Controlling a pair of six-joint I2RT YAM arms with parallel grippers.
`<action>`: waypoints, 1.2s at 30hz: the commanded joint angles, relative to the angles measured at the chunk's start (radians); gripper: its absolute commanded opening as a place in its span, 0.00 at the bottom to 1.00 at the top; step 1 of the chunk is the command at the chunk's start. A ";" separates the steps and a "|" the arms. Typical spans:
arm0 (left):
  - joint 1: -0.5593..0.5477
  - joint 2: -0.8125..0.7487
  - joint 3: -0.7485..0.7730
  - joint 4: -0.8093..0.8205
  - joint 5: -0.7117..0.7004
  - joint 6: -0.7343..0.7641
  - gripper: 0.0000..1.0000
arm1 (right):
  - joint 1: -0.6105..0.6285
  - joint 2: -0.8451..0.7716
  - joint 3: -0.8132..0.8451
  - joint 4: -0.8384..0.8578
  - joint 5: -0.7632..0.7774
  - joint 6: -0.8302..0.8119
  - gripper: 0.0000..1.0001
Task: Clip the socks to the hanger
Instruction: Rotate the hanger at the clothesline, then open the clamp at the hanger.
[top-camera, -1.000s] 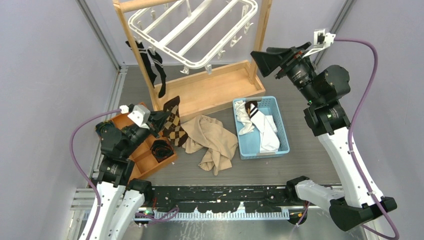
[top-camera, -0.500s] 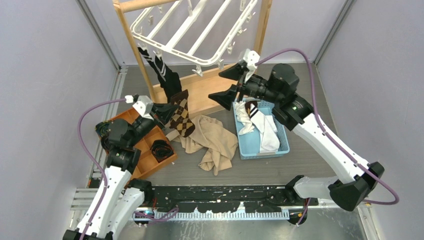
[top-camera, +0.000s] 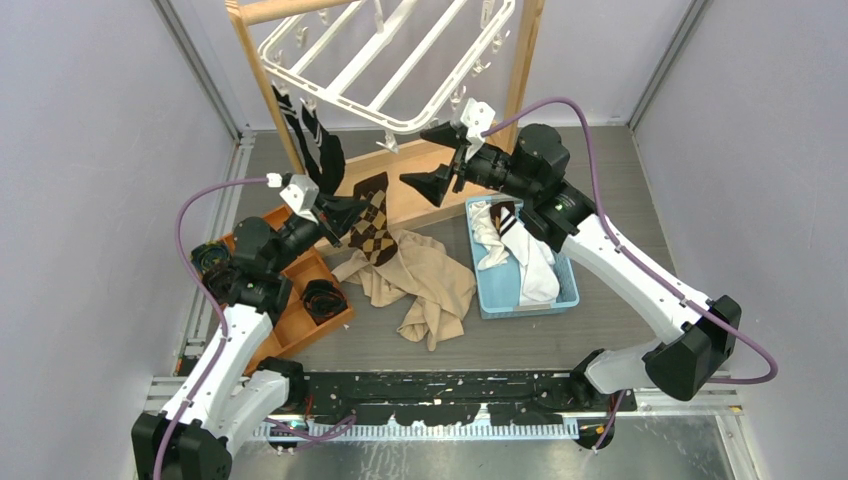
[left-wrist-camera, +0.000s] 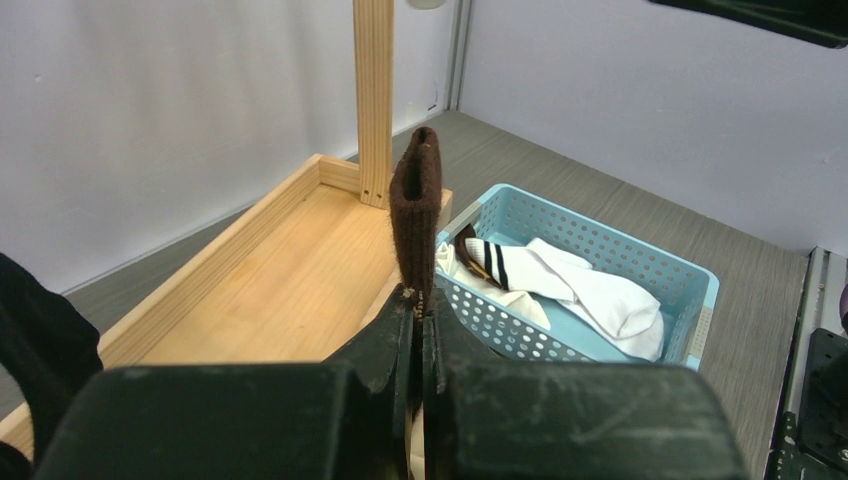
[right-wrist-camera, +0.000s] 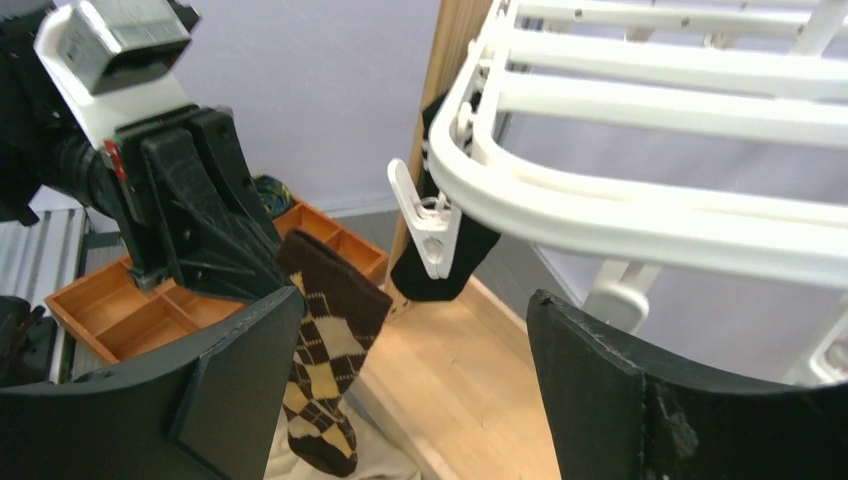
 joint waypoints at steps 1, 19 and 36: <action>-0.003 0.000 0.011 0.096 0.011 -0.004 0.00 | 0.038 0.016 0.006 0.144 0.025 0.000 0.86; -0.004 -0.009 -0.012 0.091 -0.006 0.024 0.00 | 0.168 0.078 -0.016 0.281 0.310 -0.041 0.81; -0.004 -0.044 -0.024 0.045 -0.001 0.061 0.00 | 0.229 0.161 -0.018 0.454 0.474 -0.020 0.76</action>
